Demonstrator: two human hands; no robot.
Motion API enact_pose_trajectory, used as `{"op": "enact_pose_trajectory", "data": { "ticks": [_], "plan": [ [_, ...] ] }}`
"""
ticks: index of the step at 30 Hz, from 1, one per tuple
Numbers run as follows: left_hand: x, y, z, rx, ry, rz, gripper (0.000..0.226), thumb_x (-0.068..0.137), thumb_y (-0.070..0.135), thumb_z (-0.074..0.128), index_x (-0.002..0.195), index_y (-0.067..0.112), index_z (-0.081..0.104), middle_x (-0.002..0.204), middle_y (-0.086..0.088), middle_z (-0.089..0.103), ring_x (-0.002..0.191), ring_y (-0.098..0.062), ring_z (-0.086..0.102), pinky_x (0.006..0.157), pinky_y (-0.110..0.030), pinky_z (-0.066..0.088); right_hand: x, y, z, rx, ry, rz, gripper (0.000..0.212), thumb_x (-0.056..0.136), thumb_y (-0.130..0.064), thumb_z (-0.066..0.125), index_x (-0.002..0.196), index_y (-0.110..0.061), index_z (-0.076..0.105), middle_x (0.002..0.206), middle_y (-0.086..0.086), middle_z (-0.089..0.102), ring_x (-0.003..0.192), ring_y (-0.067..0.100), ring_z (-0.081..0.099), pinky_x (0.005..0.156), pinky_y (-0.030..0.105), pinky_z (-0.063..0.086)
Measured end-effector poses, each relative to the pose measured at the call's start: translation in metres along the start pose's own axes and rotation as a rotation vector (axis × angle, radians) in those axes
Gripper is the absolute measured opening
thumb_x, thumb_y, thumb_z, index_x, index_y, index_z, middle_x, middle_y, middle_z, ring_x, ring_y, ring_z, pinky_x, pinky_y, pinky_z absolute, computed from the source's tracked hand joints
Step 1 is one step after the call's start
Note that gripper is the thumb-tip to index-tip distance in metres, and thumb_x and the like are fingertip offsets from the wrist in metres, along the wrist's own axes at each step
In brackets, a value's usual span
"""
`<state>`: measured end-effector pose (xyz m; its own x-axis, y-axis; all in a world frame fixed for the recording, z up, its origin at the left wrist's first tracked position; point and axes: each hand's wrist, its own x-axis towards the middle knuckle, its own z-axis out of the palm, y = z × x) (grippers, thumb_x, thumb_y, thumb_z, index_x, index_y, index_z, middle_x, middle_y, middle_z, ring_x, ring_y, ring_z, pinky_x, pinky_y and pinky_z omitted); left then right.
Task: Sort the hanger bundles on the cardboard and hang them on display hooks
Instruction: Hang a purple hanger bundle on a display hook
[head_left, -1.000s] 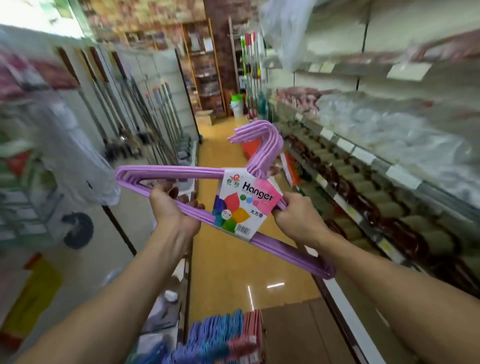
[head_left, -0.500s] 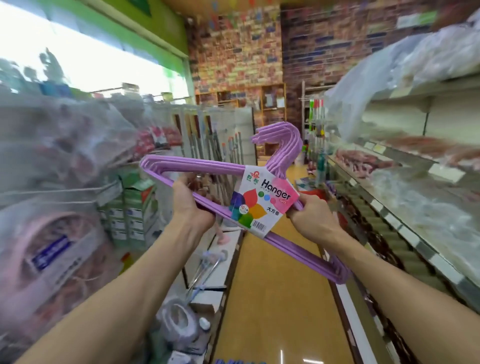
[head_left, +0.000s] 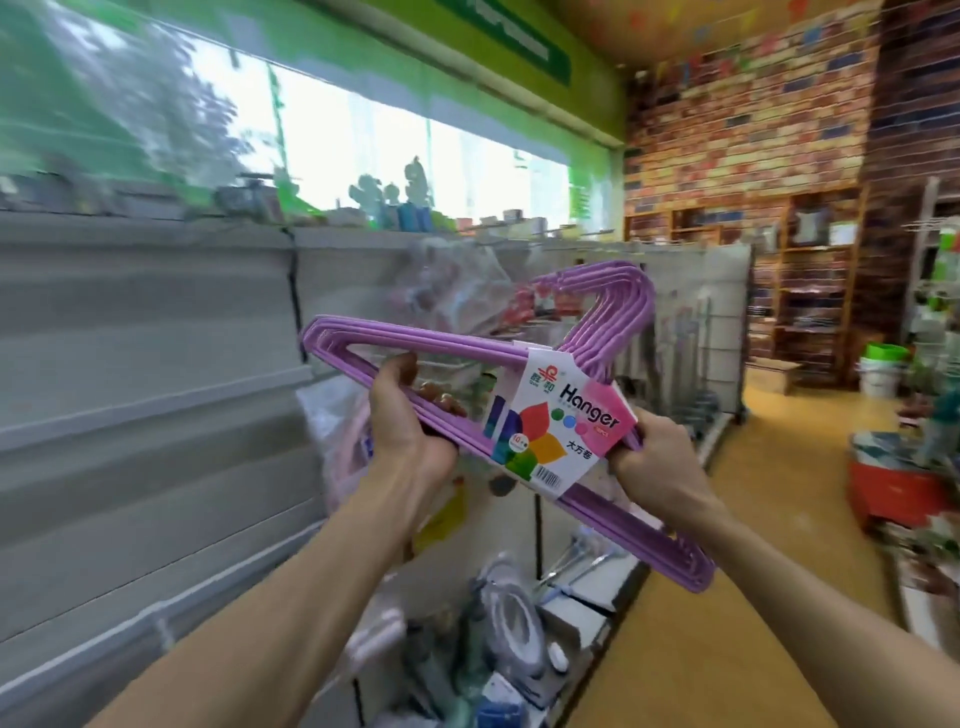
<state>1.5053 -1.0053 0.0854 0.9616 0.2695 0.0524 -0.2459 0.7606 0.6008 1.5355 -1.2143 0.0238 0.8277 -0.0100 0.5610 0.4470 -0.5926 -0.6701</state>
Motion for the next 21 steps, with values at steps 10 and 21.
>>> {"op": "enact_pose_trajectory", "data": {
  "ticks": [10, 21],
  "plan": [
    [-0.070, 0.162, -0.096, 0.037, 0.244, 0.373, 0.020, 0.082, 0.026, 0.064, 0.071, 0.020, 0.048, 0.063, 0.004, 0.040, 0.056, -0.012, 0.040, 0.060, -0.027, 0.038, -0.027, -0.147, 0.115, 0.225, -0.233, -0.239, 0.015, 0.093, -0.009, 0.062, 0.094, -0.020, 0.072, 0.077, -0.006, 0.071, 0.059, 0.010, 0.061, 0.061, 0.038, 0.054],
    [-0.216, 0.343, -0.176, -0.002, 0.395, 0.713, 0.030, 0.086, 0.023, 0.058, 0.059, 0.020, 0.046, 0.054, 0.004, 0.043, 0.040, -0.012, 0.044, 0.046, -0.018, 0.040, -0.112, -0.346, 0.221, 0.459, -0.447, -0.465, 0.012, 0.092, -0.009, 0.059, 0.090, -0.013, 0.070, 0.076, -0.002, 0.073, 0.066, 0.021, 0.062, 0.064, 0.037, 0.052]
  ]
}}
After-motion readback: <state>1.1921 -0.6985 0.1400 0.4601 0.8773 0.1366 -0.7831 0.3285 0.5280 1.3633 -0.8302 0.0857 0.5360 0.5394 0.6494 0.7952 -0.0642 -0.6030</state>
